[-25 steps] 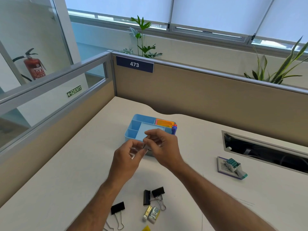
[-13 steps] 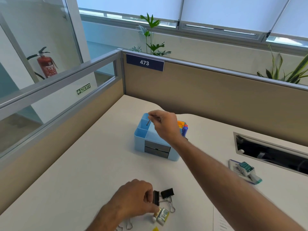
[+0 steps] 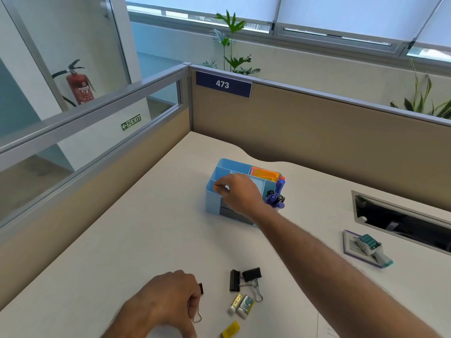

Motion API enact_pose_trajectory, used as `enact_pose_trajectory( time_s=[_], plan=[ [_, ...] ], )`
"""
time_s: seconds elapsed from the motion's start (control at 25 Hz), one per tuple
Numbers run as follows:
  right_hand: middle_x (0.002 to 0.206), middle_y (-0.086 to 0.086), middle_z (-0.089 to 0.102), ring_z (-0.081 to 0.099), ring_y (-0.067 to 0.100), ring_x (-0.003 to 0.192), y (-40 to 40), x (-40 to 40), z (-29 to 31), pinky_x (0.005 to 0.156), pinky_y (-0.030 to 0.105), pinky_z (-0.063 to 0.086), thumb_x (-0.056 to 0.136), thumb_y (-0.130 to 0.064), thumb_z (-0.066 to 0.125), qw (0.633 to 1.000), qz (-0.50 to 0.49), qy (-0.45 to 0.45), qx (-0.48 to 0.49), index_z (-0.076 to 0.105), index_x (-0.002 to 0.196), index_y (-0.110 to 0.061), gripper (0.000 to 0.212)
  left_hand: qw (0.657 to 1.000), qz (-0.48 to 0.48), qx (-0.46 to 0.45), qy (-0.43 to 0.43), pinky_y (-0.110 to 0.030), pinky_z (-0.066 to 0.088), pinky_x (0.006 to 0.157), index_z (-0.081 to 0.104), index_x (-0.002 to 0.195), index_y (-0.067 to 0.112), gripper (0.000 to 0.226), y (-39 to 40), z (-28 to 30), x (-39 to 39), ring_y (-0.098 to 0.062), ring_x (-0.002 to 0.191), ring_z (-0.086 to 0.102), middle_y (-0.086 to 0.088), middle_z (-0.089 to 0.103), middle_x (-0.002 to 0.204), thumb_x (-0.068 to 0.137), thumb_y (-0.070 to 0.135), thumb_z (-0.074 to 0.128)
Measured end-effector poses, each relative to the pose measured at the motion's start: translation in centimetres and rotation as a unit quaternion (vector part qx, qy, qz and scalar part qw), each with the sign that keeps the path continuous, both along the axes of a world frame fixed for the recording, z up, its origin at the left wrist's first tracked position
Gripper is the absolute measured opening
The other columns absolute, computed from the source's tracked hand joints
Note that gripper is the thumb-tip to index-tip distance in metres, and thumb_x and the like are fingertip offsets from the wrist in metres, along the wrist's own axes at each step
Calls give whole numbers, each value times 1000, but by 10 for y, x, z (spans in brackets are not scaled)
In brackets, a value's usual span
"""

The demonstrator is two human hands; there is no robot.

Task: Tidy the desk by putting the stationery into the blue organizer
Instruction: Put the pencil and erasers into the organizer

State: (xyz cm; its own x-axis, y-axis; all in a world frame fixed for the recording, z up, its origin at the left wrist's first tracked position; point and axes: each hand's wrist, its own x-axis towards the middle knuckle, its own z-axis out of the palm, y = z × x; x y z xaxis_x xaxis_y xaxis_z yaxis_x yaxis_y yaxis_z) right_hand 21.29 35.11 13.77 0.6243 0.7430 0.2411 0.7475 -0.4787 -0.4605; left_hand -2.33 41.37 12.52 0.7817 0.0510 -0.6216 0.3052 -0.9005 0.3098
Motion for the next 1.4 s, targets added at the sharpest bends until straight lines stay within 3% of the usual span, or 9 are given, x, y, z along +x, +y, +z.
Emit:
enact_pose_trajectory(
  time_s=[0.12, 0.28, 0.6, 0.72, 0.88, 0.96, 1.24, 1.32, 1.4],
  plan=[
    [106, 3, 72, 61, 22, 95, -8, -6, -2, 75, 35, 48, 94, -34, 60, 1000, 1, -13, -11, 73, 108, -18, 25, 999, -25, 21, 28, -23, 49, 74, 62, 66, 27, 14, -10, -5, -1, -10, 82, 61, 15, 60, 90, 70, 27, 75],
    [110, 0, 70, 59, 19, 100, -19, -14, -9, 79, 37, 50, 92, -41, 60, 1000, -14, -12, 21, 71, 110, -19, 30, 995, -68, 61, 48, -31, 48, 98, 73, 103, 14, 25, -27, -17, 3, -25, 111, 61, -4, 60, 126, 81, 6, 64],
    [90, -4, 74, 53, 4, 70, -39, -27, -6, 62, 26, 46, 89, -34, 66, 991, -8, -6, 130, 74, 93, -19, 17, 992, 51, -76, -86, -18, 50, 65, 64, 66, 31, 9, -9, -19, -1, -2, 68, 64, 15, 64, 67, 69, 36, 72],
    [78, -4, 74, 60, 8, 57, -43, -33, -6, 56, 22, 50, 86, -27, 71, 973, -10, 96, 211, 75, 87, -14, 13, 934, 191, -195, -229, -23, 55, 60, 68, 70, 24, 10, 1, -6, 15, -5, 57, 66, 6, 71, 64, 74, 21, 76],
    [84, -2, 74, 69, 10, 73, -44, -42, -7, 66, 26, 58, 85, -28, 73, 957, -11, 207, 203, 75, 93, -12, 18, 785, 349, -307, -410, -33, 59, 61, 69, 80, 12, 13, 7, 12, 39, -22, 66, 73, -8, 74, 71, 80, 1, 74],
    [83, 5, 74, 71, 16, 72, -44, -46, -3, 64, 31, 60, 86, -26, 73, 932, -16, 301, 199, 74, 95, -9, 19, 743, 377, -321, -450, -32, 60, 63, 69, 83, 10, 11, 4, 13, 49, -22, 71, 74, -5, 75, 75, 81, 2, 74],
    [86, 19, 72, 73, 34, 80, -46, -48, 12, 70, 37, 61, 80, 2, 74, 761, -70, 557, 326, 66, 102, 4, 24, 685, 418, -321, -503, -36, 62, 71, 71, 90, 13, 10, -10, -3, 65, -19, 76, 75, -1, 76, 80, 83, 7, 74],
    [87, 18, 73, 73, 32, 82, -45, -48, 16, 71, 38, 61, 80, 2, 73, 773, -83, 526, 346, 66, 103, 1, 24, 685, 428, -323, -493, -39, 62, 75, 70, 98, 14, 16, -10, -6, 69, -17, 80, 74, 0, 76, 86, 83, 13, 76],
    [88, 15, 73, 73, 26, 82, -40, -45, 20, 72, 37, 61, 81, -2, 74, 825, -85, 419, 369, 67, 104, -2, 24, 703, 443, -318, -456, -31, 60, 74, 63, 109, 21, 34, -8, -7, 72, -11, 85, 72, 6, 73, 97, 80, 24, 79]
  ],
)
